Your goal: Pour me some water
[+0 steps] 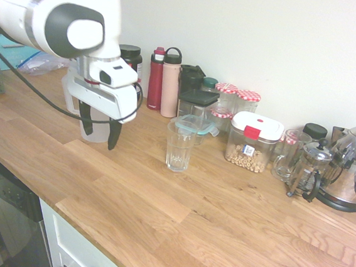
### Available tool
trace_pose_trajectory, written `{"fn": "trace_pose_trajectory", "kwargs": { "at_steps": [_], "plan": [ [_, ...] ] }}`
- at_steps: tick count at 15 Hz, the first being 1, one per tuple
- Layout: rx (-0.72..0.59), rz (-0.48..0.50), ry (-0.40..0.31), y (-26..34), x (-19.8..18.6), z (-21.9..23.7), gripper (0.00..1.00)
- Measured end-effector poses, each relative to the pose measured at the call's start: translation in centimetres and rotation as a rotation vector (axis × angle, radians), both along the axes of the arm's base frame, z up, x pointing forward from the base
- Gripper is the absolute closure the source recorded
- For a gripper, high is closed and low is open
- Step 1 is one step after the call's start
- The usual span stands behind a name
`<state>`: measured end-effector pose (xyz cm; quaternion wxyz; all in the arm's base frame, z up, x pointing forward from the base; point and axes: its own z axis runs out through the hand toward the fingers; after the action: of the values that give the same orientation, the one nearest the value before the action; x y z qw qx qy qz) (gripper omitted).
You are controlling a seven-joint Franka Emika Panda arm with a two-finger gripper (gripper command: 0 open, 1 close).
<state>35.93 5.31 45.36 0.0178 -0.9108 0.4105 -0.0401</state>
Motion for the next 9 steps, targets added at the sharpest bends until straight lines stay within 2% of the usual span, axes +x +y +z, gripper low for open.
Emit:
{"fn": "trace_pose_trajectory", "kwargs": {
  "at_steps": [2, 5, 9],
  "plan": [
    [0.003, -0.007, -0.047, 2.6, -2.8, 2.3, 0.00],
    [-0.013, 0.020, -0.153, 7.7, -6.2, 4.3, 0.00],
    [-0.042, 0.033, -0.275, 13.0, -6.8, 4.5, 0.00]
  ]
}}
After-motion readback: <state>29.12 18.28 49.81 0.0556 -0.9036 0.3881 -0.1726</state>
